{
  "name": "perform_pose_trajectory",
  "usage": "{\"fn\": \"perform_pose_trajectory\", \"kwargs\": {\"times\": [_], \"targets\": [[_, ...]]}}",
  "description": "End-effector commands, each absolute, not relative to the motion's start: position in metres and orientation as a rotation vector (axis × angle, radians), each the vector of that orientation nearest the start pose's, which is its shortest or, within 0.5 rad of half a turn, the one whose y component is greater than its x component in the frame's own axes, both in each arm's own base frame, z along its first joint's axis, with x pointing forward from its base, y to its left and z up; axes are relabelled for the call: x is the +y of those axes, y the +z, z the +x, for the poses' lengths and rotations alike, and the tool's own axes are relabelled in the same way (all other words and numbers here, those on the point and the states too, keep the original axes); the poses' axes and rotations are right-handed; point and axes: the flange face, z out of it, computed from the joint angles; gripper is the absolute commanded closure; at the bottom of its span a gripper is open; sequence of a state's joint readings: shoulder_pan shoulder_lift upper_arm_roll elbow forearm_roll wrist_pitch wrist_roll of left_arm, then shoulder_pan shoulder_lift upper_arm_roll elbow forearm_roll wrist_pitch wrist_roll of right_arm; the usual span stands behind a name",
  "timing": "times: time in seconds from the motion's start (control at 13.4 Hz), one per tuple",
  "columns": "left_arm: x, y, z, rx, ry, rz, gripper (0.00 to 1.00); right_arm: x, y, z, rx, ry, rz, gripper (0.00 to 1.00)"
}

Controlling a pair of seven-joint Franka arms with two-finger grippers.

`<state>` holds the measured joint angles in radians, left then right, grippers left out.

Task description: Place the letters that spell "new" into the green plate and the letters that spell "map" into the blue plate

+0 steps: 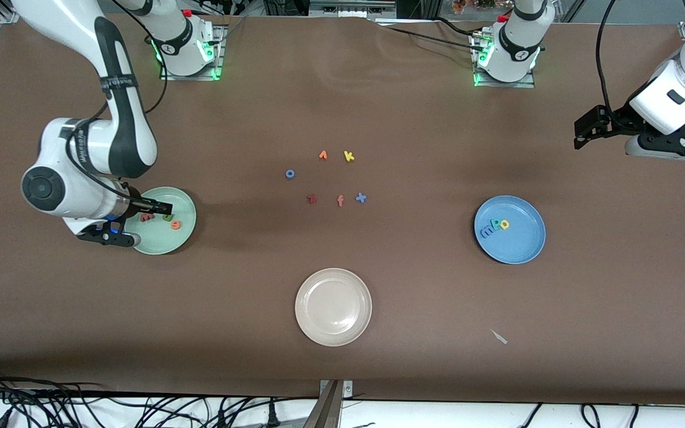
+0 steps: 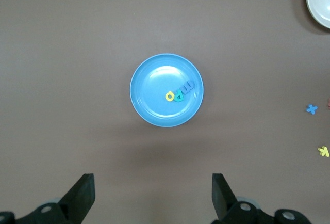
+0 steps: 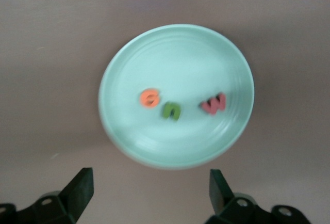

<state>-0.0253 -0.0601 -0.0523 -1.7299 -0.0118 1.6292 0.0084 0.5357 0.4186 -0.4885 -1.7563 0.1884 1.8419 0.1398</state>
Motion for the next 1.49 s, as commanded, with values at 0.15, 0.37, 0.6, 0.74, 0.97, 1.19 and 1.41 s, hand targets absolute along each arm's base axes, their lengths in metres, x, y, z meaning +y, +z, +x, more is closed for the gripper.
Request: {"fn": "perform_pose_trajectory", "kwargs": {"times": [0.15,0.37,0.6,0.74,0.97,1.19,1.41], "targets": [[-0.047,0.593,0.536,0.133,0.089,-3.162,0.00,0.109,0.437,0.620,0.218,0.539,-3.138,0.00],[-0.047,0.589,0.539,0.131,0.096,-3.162,0.00,0.119,0.488,0.618,0.150,0.545,-3.148,0.00],[-0.049,0.592,0.544,0.138,0.082,-3.162,0.00,0.127,0.509,0.613,0.069,0.515,-3.141,0.00],[-0.051,0.591,0.545,0.143,0.084,-3.160,0.00,0.122,0.527,0.613,0.071,0.426,-3.130,0.00],[-0.053,0.595,0.547,0.153,0.070,-3.160,0.00,0.085,0.557,0.595,0.072,0.203,-3.110,0.00],[-0.052,0.594,0.549,0.148,0.072,-3.161,0.00,0.053,0.573,0.563,0.071,-0.006,-3.150,0.00],[-0.054,0.594,0.548,0.153,0.075,-3.160,0.00,0.002,0.585,0.541,0.203,-0.027,-3.126,0.00]]}}
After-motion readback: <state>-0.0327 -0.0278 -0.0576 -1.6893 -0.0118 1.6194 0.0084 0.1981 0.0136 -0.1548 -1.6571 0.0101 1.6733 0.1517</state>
